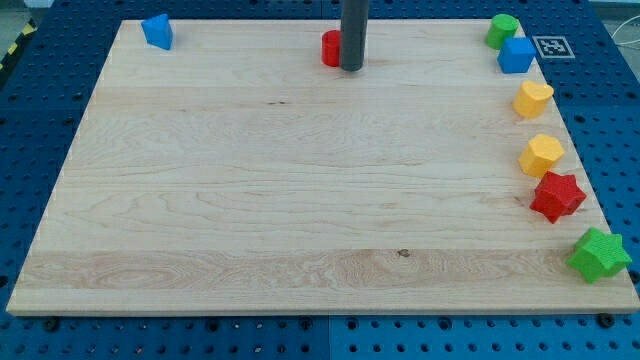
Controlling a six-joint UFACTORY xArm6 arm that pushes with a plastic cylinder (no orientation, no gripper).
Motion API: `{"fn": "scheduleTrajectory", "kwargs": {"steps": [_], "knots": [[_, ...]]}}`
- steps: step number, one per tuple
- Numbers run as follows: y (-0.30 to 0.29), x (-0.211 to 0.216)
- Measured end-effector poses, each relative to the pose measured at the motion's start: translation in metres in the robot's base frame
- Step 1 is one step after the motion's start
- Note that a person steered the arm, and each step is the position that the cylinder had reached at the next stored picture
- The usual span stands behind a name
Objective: Push the red circle to the top center of the board
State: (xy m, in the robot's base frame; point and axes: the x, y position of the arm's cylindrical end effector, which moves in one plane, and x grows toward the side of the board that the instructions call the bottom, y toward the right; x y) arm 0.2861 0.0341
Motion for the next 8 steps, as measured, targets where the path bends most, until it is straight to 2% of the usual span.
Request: {"fn": "scheduleTrajectory", "kwargs": {"steps": [3,5,8], "knots": [[-0.029,-0.003],[-0.03,-0.015],[-0.018,-0.003]]}}
